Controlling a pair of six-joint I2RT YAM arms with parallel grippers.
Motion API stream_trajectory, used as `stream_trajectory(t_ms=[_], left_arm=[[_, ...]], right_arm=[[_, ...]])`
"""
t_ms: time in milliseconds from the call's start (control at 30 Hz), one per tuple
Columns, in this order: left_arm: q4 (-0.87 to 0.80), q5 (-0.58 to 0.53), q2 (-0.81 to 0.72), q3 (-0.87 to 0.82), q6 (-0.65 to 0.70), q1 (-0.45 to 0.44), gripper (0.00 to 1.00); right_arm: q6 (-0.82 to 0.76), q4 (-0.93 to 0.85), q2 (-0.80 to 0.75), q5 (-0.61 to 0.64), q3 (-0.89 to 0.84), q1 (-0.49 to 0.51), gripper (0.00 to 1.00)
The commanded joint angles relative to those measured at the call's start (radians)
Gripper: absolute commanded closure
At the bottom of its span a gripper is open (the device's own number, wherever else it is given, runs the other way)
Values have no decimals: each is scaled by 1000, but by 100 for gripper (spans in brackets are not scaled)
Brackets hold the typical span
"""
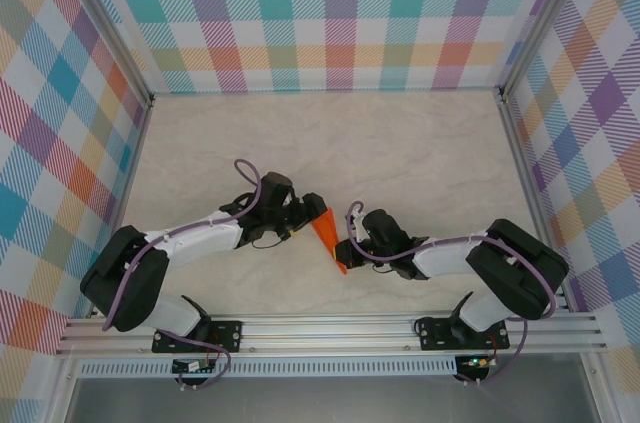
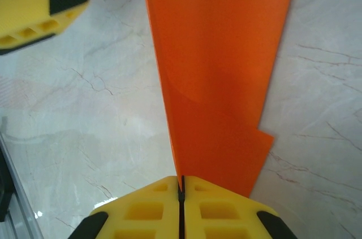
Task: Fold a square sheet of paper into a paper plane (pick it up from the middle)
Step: Fold the wing for the fifth time at the center of the table.
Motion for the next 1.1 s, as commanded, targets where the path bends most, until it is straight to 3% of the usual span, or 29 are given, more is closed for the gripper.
stream_trajectory(t_ms=[0, 467, 833, 900, 1067], left_arm=[[-86, -26, 14, 51, -16, -8, 14], [-232, 15, 139, 174, -23, -8, 17], [-371, 33, 242, 262, -6, -8, 48], [-375, 34, 252, 269, -7, -8, 50], [-396, 28, 258, 282, -2, -8, 68]], right_arm=[[-50, -55, -14, 14, 30, 4, 92], [-116, -152, -21, 67, 73, 38, 89], [-170, -234, -16, 135, 124, 86, 87], [-180, -254, -13, 153, 135, 98, 86], [-203, -287, -16, 189, 152, 124, 84]])
